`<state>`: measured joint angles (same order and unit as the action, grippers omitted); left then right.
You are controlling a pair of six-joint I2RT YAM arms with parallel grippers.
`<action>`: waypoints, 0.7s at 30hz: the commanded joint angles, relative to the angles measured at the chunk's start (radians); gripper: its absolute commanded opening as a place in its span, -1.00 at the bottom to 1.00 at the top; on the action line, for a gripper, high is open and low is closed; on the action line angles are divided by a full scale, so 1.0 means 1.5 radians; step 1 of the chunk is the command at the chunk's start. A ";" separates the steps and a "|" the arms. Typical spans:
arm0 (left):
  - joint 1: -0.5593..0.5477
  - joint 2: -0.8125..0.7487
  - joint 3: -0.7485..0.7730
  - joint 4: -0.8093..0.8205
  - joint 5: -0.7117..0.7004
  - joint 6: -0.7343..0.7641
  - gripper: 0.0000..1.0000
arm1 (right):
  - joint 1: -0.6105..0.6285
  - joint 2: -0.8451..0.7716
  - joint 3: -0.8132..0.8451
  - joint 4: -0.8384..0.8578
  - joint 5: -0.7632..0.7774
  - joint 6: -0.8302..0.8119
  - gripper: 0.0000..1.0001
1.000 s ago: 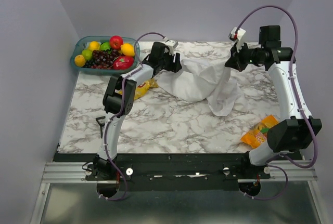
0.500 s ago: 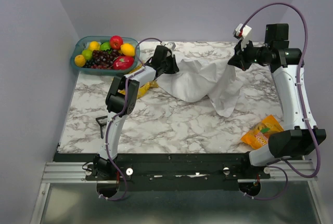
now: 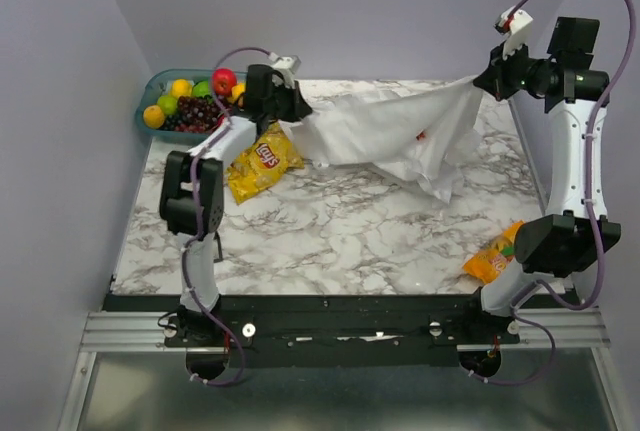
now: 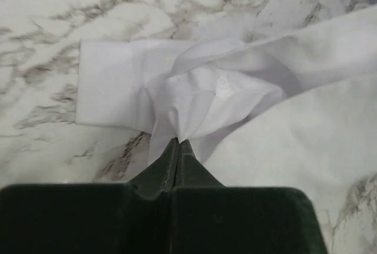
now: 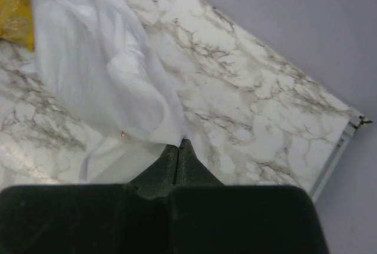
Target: Remove the brooch from the garment
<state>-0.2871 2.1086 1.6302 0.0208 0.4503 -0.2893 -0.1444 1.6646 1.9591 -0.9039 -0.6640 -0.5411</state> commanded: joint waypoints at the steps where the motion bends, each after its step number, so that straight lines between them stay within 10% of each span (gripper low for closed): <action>1: 0.052 -0.212 -0.080 -0.006 0.116 0.153 -1.00 | -0.018 0.026 0.050 0.012 -0.026 -0.047 -0.99; 8: 0.044 -0.342 -0.275 -0.259 0.210 0.397 -1.00 | -0.007 -0.059 -0.216 -0.061 0.000 -0.249 -0.99; 10: 0.042 -0.355 -0.304 -0.355 0.219 0.481 -0.54 | -0.007 -0.102 -0.297 -0.060 0.050 -0.337 -0.99; 13: 0.049 -0.372 -0.310 -0.367 0.188 0.486 -0.11 | -0.007 -0.138 -0.425 -0.044 0.105 -0.419 -0.99; 21: 0.036 -0.333 -0.242 -0.268 0.160 0.584 0.12 | -0.006 -0.095 -0.406 -0.042 0.085 -0.397 -0.99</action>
<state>-0.2161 1.5833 1.1934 -0.4694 0.7033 0.4480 -0.1539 1.4914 1.2751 -0.9806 -0.5377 -1.1198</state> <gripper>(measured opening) 0.553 0.014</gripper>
